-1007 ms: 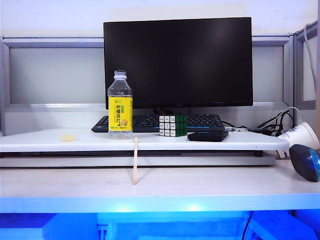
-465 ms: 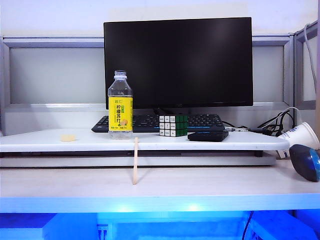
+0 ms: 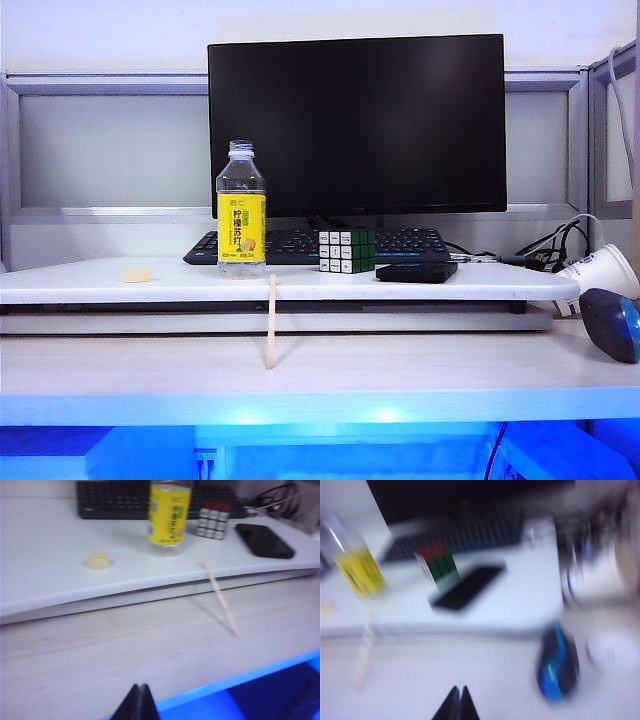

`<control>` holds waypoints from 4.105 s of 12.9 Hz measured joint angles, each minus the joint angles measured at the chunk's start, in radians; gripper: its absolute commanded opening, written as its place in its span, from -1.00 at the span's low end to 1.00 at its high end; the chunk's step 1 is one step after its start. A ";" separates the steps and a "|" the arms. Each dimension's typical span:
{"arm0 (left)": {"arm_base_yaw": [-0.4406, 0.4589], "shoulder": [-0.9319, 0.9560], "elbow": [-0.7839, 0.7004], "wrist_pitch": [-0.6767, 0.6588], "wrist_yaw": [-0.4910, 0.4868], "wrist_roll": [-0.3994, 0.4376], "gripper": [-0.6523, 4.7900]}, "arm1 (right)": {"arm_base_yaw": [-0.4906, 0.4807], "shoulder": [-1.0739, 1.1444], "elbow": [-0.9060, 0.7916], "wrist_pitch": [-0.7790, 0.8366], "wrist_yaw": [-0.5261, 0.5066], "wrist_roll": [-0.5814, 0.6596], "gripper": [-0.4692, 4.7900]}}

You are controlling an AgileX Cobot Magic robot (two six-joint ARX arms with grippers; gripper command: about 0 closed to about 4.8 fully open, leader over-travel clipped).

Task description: Grab a stick from the table and stick it in a plastic bottle.

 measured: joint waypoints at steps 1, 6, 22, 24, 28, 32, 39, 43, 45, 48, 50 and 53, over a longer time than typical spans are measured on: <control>0.000 0.000 0.000 0.003 0.021 -0.020 -0.78 | 0.000 0.002 0.037 -0.002 -0.011 0.010 -0.83; 0.000 0.000 0.000 0.008 0.119 -0.085 -0.78 | 0.000 0.339 0.329 -0.032 -0.188 0.101 -0.76; 0.000 0.000 0.000 0.008 0.160 -0.084 -0.78 | 0.326 1.138 0.576 0.181 -0.393 0.336 0.63; 0.000 0.000 0.000 0.008 0.161 -0.084 -0.78 | 0.358 1.288 0.634 0.225 -0.383 0.337 0.96; 0.000 0.000 0.000 0.008 0.161 -0.084 -0.78 | 0.361 1.618 0.850 0.237 -0.372 0.340 0.96; 0.000 0.000 0.000 0.008 0.161 -0.084 -0.78 | 0.388 1.766 0.959 0.239 -0.348 0.340 0.96; 0.000 0.000 0.000 0.008 0.163 -0.084 -0.78 | 0.502 2.023 1.141 0.231 -0.251 0.340 0.95; 0.000 0.000 0.000 0.008 0.164 -0.084 -0.78 | 0.513 2.135 1.255 0.217 -0.217 0.344 0.53; 0.000 0.000 0.000 0.008 0.164 -0.084 -0.78 | 0.513 2.144 1.255 0.216 -0.193 0.344 -0.40; 0.000 0.000 0.000 0.008 0.164 -0.084 -0.78 | 0.514 2.144 1.256 0.251 -0.178 0.340 -0.84; 0.000 0.000 0.000 0.008 0.164 -0.084 -0.78 | 0.514 2.144 1.258 0.278 -0.171 0.342 -0.84; 0.000 0.000 0.000 0.008 0.163 -0.084 -0.78 | 0.512 2.107 1.257 0.281 -0.173 0.335 -0.84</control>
